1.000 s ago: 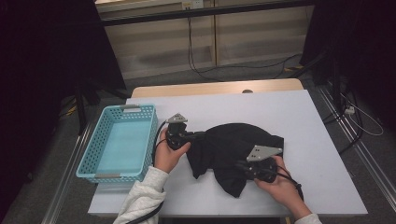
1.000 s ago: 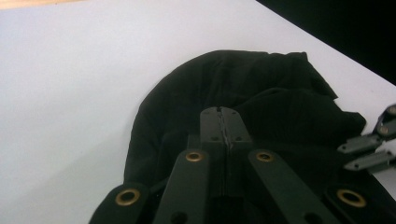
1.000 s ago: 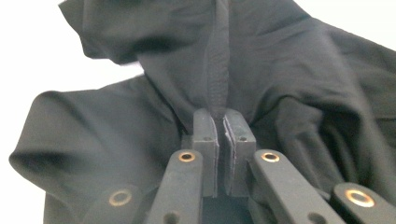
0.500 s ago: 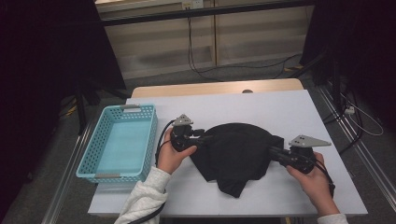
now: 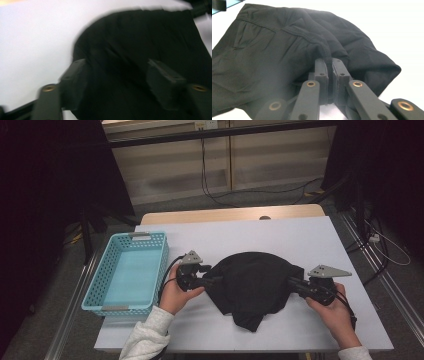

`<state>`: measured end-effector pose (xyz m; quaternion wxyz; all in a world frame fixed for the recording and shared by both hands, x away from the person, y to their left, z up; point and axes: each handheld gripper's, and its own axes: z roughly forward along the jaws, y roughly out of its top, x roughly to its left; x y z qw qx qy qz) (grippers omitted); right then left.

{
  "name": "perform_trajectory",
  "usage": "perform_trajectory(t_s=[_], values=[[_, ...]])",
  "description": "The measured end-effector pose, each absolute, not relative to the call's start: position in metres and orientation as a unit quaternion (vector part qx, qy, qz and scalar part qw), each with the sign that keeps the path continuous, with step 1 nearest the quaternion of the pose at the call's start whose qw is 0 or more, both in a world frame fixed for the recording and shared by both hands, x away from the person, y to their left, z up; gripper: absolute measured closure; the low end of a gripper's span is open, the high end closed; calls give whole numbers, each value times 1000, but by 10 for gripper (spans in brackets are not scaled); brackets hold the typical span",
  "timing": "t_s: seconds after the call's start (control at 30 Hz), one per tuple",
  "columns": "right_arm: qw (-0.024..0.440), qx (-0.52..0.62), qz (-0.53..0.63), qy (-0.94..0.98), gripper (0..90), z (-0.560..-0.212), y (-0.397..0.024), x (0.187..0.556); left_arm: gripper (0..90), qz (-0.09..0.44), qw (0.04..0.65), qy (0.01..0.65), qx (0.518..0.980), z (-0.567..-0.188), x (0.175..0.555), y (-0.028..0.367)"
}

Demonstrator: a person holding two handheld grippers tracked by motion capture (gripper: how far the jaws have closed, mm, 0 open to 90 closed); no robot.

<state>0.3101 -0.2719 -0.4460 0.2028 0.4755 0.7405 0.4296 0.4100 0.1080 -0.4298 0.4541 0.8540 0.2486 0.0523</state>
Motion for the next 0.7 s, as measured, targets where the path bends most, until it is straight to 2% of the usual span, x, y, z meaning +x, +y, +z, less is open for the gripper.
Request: perform_trajectory(t_s=[0.07,0.27,0.37,0.7], values=[[203,475,431,740,831,-446,-272,310,397,51,443,223,867,-434,403,106],[204,474,429,741,820,-447,-271,308,379,44,440,224,868,-447,394,104],[206,476,429,740,797,-447,-272,307,369,59,430,214,875,-451,389,102],[202,474,426,744,787,-449,-269,309,535,47,396,191,897,-460,376,90]])
